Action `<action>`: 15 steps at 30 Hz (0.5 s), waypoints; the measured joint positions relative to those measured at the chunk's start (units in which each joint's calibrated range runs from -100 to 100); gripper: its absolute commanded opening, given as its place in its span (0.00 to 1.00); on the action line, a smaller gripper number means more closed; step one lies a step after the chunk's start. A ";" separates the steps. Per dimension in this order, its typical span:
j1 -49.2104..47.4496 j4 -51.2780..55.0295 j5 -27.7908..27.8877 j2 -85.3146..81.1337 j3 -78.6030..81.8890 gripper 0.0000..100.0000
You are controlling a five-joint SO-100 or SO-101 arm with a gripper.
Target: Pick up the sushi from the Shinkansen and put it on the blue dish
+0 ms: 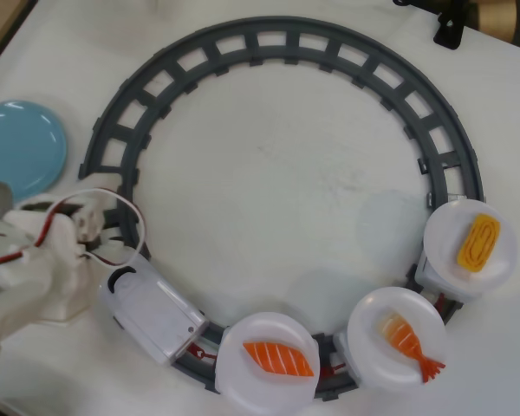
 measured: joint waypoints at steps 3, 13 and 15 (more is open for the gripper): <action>4.58 3.03 0.00 3.88 -3.84 0.24; 14.55 17.31 -0.26 19.91 -20.95 0.24; 16.02 18.82 0.21 22.10 -23.15 0.24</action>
